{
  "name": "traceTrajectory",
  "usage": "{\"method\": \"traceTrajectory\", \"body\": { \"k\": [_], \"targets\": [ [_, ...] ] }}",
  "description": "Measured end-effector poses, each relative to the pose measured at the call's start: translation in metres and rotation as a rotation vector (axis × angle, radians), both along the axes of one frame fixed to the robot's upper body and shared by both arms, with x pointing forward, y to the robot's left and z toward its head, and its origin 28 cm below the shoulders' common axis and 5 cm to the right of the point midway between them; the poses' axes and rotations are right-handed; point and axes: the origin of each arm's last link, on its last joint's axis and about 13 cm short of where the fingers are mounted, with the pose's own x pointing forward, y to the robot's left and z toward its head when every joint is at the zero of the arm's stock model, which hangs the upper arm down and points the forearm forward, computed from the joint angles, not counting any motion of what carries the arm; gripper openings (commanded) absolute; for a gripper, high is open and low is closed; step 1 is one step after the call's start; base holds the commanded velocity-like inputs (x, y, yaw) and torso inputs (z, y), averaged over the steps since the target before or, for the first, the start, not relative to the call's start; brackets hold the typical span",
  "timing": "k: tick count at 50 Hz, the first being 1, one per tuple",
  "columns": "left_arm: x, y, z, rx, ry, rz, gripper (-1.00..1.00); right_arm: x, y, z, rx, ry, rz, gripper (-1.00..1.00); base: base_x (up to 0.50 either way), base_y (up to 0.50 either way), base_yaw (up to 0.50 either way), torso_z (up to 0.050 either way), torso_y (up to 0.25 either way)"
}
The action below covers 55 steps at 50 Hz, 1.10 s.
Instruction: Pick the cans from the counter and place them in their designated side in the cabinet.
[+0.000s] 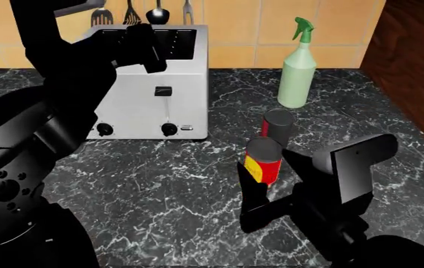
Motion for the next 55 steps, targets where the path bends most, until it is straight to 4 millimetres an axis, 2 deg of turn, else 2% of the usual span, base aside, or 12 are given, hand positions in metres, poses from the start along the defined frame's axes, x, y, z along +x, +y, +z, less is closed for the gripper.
{"method": "traceTrajectory", "body": {
  "k": [17, 27, 45, 55],
  "targets": [
    [0.004, -0.002, -0.006, 0.018, 0.012, 0.009, 1.0, 0.019, -0.009, -0.043, 0.077, 0.138, -0.009, 1.0, 0.0, 0.0, 0.0, 0.0, 0.0],
    [0.005, -0.003, -0.01, 0.026, 0.02, 0.009, 1.0, 0.029, -0.017, -0.061, 0.088, 0.185, -0.05, 1.0, 0.0, 0.0, 0.0, 0.0, 0.0],
    [0.006, -0.006, -0.016, 0.048, 0.028, -0.004, 1.0, 0.049, -0.024, -0.06, 0.052, 0.183, -0.064, 1.0, 0.0, 0.0, 0.0, 0.0, 0.0],
    [0.008, -0.006, -0.019, 0.052, 0.028, -0.003, 1.0, 0.073, -0.022, -0.06, 0.028, 0.186, -0.055, 1.0, 0.0, 0.0, 0.0, 0.0, 0.0]
  ]
}}
